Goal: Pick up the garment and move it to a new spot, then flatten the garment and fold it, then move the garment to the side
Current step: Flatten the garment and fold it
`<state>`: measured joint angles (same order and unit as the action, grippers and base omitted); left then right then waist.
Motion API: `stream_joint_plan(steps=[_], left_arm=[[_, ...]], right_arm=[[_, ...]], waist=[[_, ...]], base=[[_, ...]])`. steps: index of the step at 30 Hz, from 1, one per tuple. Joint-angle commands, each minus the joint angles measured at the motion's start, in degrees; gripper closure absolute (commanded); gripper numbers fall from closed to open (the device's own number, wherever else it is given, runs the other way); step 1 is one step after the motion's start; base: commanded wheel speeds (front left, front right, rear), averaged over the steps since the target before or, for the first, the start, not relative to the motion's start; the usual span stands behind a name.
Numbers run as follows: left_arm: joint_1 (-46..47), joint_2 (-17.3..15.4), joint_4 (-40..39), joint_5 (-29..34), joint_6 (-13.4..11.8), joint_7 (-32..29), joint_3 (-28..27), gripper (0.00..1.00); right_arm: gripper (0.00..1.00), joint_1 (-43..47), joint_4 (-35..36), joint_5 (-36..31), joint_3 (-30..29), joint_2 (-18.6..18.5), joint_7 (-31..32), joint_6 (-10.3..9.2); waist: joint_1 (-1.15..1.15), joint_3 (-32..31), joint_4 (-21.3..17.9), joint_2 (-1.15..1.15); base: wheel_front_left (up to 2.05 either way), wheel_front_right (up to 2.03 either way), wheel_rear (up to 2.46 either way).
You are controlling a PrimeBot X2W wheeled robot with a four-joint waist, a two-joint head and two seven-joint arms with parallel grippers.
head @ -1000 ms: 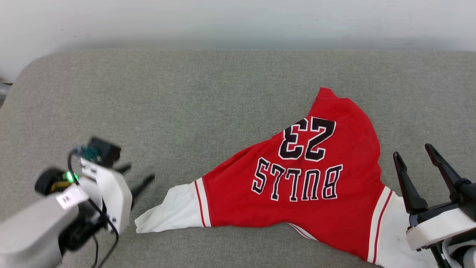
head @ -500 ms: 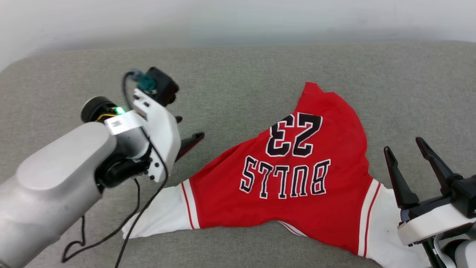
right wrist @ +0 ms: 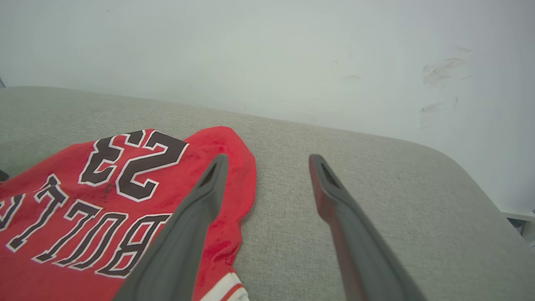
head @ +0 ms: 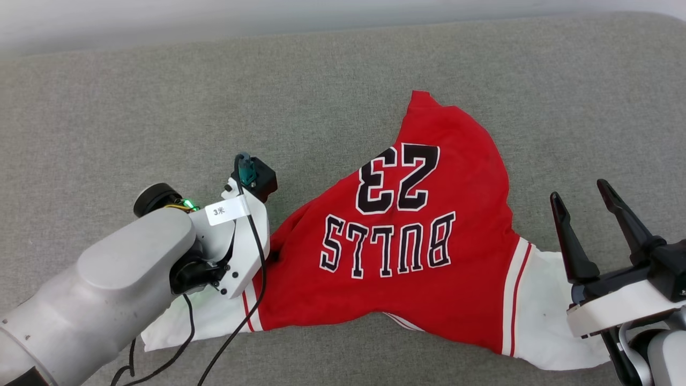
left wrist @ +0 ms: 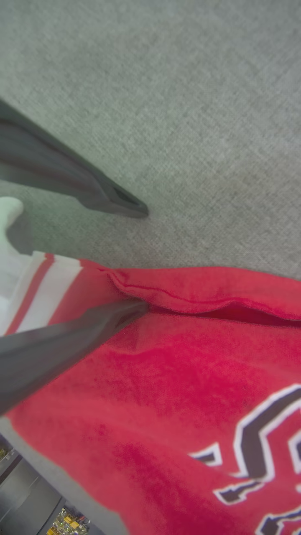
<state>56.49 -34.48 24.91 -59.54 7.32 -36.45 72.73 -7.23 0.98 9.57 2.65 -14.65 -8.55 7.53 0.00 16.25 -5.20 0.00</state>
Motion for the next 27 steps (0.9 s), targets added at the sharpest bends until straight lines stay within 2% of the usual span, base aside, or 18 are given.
stream_joint_plan(steps=[1,4,5,6,10,12,18,22,27], left_arm=[[-1.7,0.7,0.7,0.9,0.1,-0.2,0.6,0.00],[-3.4,1.4,0.9,2.6,0.1,0.0,1.1,0.00],[-3.7,1.6,0.4,3.3,0.1,0.6,1.2,0.65],[-4.1,1.8,-0.3,3.3,0.1,0.7,1.3,1.00],[-4.5,1.2,-4.2,3.5,0.2,2.6,1.3,1.00],[-3.5,0.4,-6.1,4.7,0.2,5.7,1.0,1.00],[0.0,-3.5,-11.5,7.0,0.1,15.7,0.1,1.00],[0.9,-5.9,-14.7,7.4,0.1,18.4,-1.2,1.00],[1.5,-10.4,-22.2,8.0,-2.3,20.4,-3.6,1.00]], right_arm=[[0.00,-1.0,-0.2,-0.2,0.0,0.3,-0.4,-0.09],[0.00,-1.6,-0.5,-0.3,0.2,0.3,-0.6,-0.09],[0.00,-1.7,-0.6,-0.4,0.2,0.3,-0.7,-0.09],[0.00,-1.8,-0.8,-0.5,0.1,0.3,-0.7,-0.09],[0.00,-1.8,-1.1,-0.5,-0.4,0.1,-1.0,-0.09],[0.00,-1.5,-1.4,-0.6,-0.5,0.1,-1.1,-0.09],[0.00,0.3,-1.6,-0.6,-1.5,-0.1,-1.1,-0.09],[0.00,0.9,-1.7,-0.6,-1.8,0.0,-1.3,-0.09],[0.00,1.8,-1.7,-0.1,-2.2,0.0,-1.6,-0.09]], waist=[[0.00,0.6,-0.2,0.00],[0.00,1.2,-0.3,0.00],[0.00,1.3,-0.3,0.00],[0.00,1.4,-0.2,0.00],[0.00,0.9,0.7,0.00],[0.00,0.3,1.2,0.00],[0.00,-1.6,2.8,0.00],[0.00,-2.3,3.2,0.00],[0.00,-2.9,3.6,0.00]], base=[[0.00,0.00,0.00],[0.00,0.00,0.00],[0.00,0.00,0.00],[0.00,0.00,0.00],[0.00,0.00,0.00],[0.00,0.00,0.00],[0.00,0.00,0.00],[0.00,0.00,0.00],[0.00,0.00,0.00]])
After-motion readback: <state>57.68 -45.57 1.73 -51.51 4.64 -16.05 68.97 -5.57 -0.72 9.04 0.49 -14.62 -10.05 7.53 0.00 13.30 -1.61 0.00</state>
